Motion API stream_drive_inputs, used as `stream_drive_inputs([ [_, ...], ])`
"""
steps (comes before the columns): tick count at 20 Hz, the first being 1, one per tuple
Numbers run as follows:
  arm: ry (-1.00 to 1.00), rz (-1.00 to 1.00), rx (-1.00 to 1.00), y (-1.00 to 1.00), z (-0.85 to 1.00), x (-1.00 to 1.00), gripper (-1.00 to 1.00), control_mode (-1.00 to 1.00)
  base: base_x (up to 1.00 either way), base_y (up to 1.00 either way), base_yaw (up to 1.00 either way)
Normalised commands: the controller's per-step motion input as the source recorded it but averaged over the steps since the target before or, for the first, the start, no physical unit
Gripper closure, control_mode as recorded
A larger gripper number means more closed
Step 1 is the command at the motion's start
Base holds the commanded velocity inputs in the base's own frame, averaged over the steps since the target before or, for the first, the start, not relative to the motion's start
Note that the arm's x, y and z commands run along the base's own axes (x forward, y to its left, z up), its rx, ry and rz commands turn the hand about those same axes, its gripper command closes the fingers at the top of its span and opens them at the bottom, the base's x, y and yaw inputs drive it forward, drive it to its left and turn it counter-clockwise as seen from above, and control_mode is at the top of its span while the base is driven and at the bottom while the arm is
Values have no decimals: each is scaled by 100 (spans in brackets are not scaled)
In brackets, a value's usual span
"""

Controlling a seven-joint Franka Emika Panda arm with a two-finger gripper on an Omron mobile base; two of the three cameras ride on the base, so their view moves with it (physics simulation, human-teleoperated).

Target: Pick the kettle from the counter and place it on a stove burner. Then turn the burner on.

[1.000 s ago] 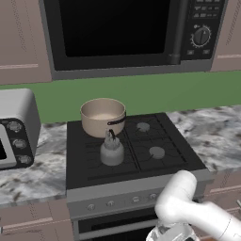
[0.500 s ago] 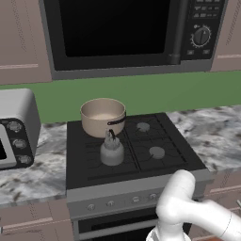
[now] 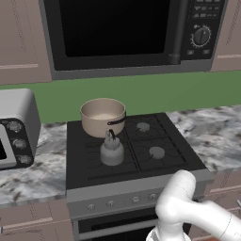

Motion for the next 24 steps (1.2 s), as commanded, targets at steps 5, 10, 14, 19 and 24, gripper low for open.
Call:
stream_drive_inputs([
  [5, -1, 0, 13, -5, 0, 0, -100, -100, 0, 0, 0],
  [10, 0, 0, 0, 0, -5, 25, -100, -100, 0, 0, 0],
  [14, -1, 0, 0, 0, -10, 40, -100, -100, 0, 0, 0],
  [19, -6, 0, 0, 0, -16, 44, -100, -100, 0, 0, 0],
  [24, -9, 1, 0, 0, -22, 37, -100, -100, 0, 0, 0],
])
